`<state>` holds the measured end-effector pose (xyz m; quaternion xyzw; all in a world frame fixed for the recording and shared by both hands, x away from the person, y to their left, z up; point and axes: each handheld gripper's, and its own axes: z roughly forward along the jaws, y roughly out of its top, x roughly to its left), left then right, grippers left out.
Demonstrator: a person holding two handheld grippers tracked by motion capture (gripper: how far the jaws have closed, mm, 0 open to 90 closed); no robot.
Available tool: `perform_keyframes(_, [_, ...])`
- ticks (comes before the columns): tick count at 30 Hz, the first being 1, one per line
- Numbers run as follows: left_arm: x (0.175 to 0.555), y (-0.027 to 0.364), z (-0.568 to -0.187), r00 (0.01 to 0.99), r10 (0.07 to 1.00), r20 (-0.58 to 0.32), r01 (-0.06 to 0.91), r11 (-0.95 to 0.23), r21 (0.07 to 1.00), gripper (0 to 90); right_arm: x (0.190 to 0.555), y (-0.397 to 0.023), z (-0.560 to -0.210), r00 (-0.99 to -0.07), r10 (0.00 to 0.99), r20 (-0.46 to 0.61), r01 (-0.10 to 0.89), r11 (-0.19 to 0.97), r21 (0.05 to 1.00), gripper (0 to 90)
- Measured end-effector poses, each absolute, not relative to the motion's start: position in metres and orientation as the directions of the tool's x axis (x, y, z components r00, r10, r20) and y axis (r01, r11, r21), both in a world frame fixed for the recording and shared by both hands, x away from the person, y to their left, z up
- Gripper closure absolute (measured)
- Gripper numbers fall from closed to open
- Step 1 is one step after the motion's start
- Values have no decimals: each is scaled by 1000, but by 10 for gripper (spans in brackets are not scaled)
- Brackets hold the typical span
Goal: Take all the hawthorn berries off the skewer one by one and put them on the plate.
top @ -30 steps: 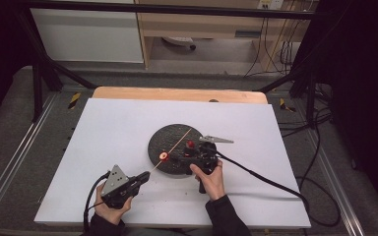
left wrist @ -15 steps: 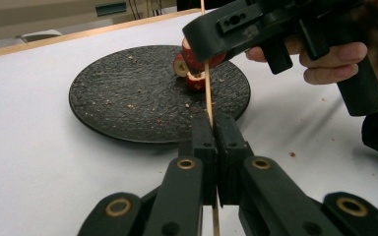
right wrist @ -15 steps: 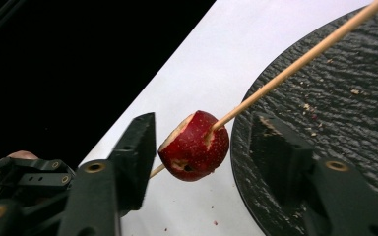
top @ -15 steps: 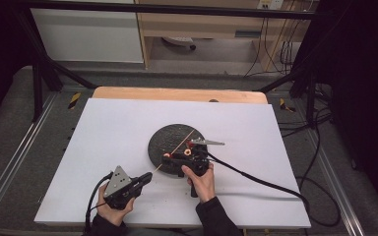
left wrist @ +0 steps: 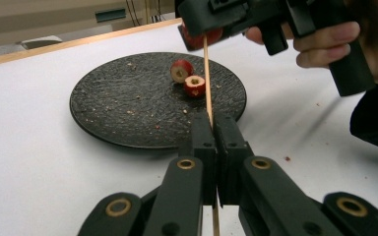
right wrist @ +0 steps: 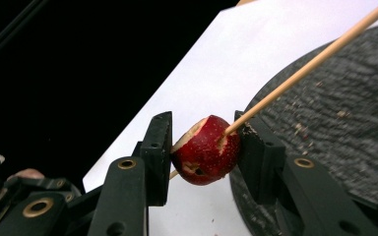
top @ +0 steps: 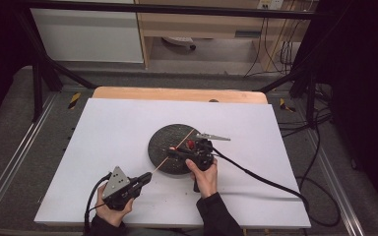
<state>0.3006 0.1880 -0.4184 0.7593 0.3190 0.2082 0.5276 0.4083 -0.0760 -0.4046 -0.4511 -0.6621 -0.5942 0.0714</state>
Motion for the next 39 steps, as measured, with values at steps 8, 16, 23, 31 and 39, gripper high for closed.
perform_keyframes(8, [299,188,-416,712,702,-21,257,-233,938,882,418,-88,-393,-574,532,622,671,-130,730,609])
perform_keyframes(16, [298,188,-415,717,696,-20,247,-227,942,882,425,-100,-382,-565,544,620,660,-152,736,610])
perform_keyframes(23, [297,190,-414,717,697,-19,243,-223,944,882,433,-109,-373,-561,564,606,639,-170,750,611])
perform_keyframes(31, [297,191,-414,716,698,-20,244,-223,944,882,443,-119,-365,-545,600,586,615,-189,765,612])
perform_keyframes(39, [297,193,-414,715,699,-19,244,-224,943,882,456,-136,-353,-520,649,555,581,-207,787,612])
